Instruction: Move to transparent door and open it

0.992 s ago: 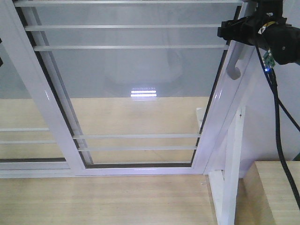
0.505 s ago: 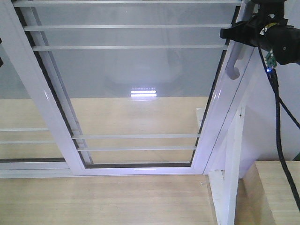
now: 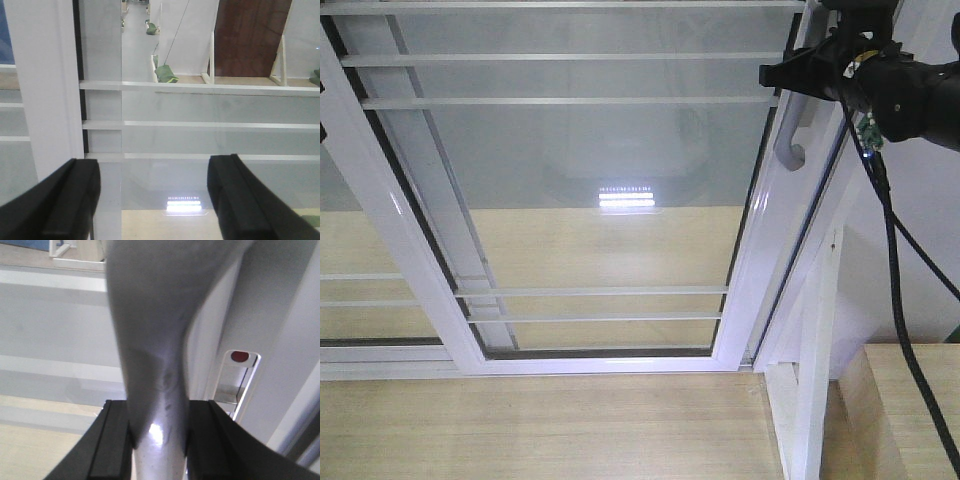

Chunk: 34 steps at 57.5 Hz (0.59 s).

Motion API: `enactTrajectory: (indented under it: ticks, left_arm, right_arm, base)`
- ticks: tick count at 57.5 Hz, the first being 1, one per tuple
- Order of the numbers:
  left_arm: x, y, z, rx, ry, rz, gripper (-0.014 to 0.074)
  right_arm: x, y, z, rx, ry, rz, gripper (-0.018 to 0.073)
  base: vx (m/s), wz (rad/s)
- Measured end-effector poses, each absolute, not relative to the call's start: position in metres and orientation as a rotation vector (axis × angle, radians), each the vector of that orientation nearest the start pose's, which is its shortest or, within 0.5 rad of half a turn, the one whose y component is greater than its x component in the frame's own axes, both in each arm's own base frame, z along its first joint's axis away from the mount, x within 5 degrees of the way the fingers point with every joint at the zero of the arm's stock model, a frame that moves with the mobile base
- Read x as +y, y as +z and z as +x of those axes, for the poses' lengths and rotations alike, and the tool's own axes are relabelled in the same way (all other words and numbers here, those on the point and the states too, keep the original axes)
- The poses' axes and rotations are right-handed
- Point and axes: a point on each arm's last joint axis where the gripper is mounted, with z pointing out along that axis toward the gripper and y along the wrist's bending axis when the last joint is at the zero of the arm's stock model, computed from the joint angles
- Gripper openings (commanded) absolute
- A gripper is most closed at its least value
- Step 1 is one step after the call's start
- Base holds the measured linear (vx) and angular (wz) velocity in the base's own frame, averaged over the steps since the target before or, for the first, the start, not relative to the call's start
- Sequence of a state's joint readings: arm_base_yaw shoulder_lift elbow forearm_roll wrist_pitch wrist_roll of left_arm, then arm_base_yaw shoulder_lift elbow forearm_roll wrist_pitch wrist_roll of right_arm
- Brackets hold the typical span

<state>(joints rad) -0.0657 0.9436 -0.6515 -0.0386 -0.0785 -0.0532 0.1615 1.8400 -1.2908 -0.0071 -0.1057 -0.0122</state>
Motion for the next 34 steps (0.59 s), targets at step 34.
enactTrajectory:
  ticks: [34]
  left_arm:
    - [-0.013, 0.333, 0.205, 1.701, -0.115, -0.024, 0.0566]
  right_arm:
    - [0.133, 0.261, 0.415, 1.866, 0.2, -0.311, 0.0083]
  base:
    - [0.0, 0.0]
